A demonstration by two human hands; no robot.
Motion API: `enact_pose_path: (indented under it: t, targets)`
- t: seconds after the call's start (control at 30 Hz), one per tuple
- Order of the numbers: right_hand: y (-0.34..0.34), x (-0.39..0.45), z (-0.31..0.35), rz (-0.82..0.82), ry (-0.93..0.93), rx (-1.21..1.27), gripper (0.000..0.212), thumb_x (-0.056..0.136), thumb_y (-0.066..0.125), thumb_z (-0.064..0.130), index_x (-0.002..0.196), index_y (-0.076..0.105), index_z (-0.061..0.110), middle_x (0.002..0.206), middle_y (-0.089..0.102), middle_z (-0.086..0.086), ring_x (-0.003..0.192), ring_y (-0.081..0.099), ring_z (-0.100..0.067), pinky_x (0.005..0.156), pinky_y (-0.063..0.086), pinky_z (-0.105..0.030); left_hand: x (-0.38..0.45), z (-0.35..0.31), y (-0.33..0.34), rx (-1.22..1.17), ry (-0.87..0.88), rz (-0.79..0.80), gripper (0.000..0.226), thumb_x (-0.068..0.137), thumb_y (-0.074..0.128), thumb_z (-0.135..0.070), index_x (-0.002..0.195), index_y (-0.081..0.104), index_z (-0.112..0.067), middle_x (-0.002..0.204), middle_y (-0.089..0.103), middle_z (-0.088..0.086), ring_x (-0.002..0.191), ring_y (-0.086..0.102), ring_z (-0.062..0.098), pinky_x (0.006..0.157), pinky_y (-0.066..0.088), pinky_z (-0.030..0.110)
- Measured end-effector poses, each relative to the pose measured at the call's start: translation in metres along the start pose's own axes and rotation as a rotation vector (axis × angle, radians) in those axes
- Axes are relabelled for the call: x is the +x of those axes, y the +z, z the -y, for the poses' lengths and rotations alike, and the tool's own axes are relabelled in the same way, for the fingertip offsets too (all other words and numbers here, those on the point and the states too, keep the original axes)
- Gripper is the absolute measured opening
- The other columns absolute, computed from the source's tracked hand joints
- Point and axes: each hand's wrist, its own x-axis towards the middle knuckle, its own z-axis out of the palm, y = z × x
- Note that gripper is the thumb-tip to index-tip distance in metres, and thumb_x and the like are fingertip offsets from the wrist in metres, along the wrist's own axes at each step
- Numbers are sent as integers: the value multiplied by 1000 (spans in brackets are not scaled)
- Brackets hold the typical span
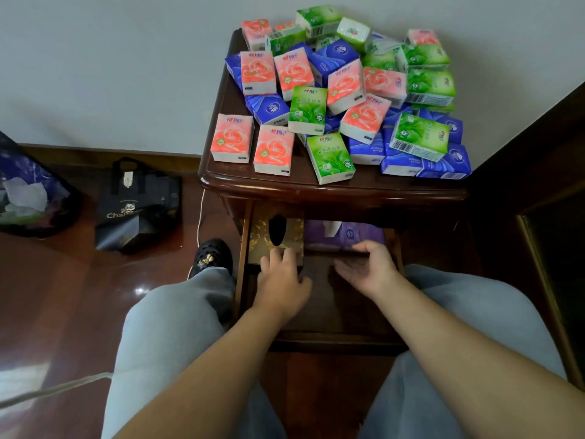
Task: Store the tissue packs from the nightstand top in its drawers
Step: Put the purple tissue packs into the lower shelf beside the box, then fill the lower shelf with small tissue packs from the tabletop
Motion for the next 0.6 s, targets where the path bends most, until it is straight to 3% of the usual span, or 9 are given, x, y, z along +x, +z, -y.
enact_pose_path:
  t: [0.13,0.23,0.33,0.43,0.5,0.6]
  targets:
    - [-4,-36,7,-1,-41,-308,38,101,54,17,137,59,8,135,63,-16,117,65,-35,99,52,-50,-15,-16,-27,-18,167,-129,27,97,61,-32,123,58,-29,124,54,-4,118,51,18,97,49,38]
    - [9,-81,23,42,-202,-607,28,100,59,29,124,69,17,116,77,-4,98,73,-25,80,59,-42,-20,-40,-57,-43,257,-251,7,97,63,-36,100,60,-30,106,59,-10,101,58,13,85,50,34]
    - [30,-130,51,18,-520,-940,18,91,69,40,96,77,24,95,81,1,83,76,-18,68,61,-36,-20,-67,-86,-65,326,-352,12,98,61,-41,90,58,-33,96,59,-13,92,57,8,77,50,33]
    - [50,-168,84,-160,-999,-1087,24,84,71,52,85,69,28,84,73,10,80,69,-10,64,52,-31,-18,-89,-108,-78,374,-455,13,99,60,-40,90,58,-30,95,57,-12,90,55,9,76,49,33]
    - [61,-182,106,-351,-1217,-1162,29,82,70,56,93,60,30,96,65,13,92,62,-13,67,46,-30,-16,-101,-118,-94,385,-511,9,98,61,-35,96,59,-26,101,57,-10,93,54,12,79,51,35]
    - [78,-182,132,-567,-1255,-1331,60,79,69,65,124,55,28,128,57,-5,122,52,-33,97,46,-44,-13,-112,-128,-5,362,-572,18,95,64,-29,111,59,-22,114,56,-3,106,53,19,84,53,40]
